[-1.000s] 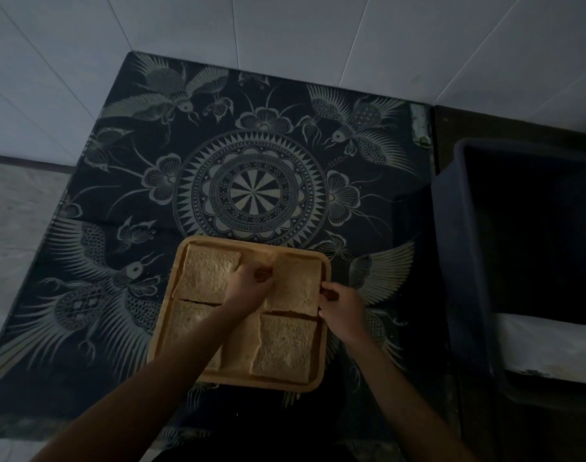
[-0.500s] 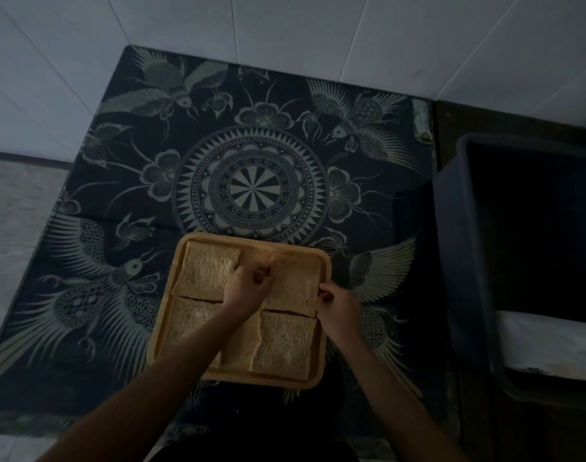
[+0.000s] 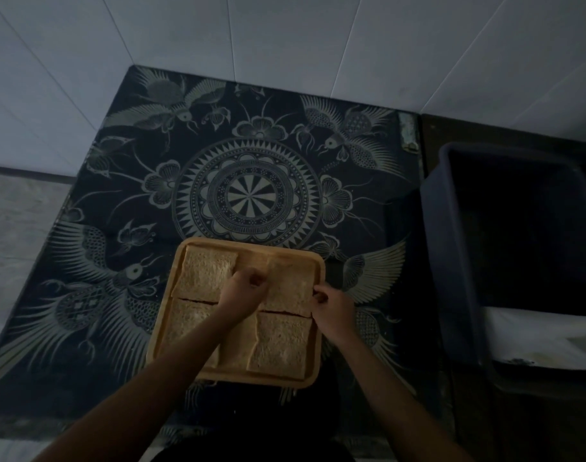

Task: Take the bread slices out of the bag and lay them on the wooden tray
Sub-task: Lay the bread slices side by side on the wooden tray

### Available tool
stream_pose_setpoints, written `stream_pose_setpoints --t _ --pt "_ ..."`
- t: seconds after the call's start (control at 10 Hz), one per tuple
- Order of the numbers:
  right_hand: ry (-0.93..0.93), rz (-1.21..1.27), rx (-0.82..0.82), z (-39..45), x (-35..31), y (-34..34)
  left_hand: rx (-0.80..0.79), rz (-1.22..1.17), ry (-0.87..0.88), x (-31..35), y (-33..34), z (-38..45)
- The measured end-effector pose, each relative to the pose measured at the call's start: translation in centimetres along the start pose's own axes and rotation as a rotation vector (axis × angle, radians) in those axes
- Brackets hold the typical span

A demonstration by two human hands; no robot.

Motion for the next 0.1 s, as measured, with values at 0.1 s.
stream_pose_setpoints --t 0.1 --pt "0.004 0.049 -0.087 -0.31 0.22 -0.52 -0.052 0.026 0.014 0.69 -0.16 -0.55"
Point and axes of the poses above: each hand's wrist, its own z-axis towards the middle knuckle, its own y-axis out of the palm, x = y × z, the point moved 9 cm from there along z, towards the middle knuckle, and after that the axes turned 7 degrees about y, right-handed, at the moved point
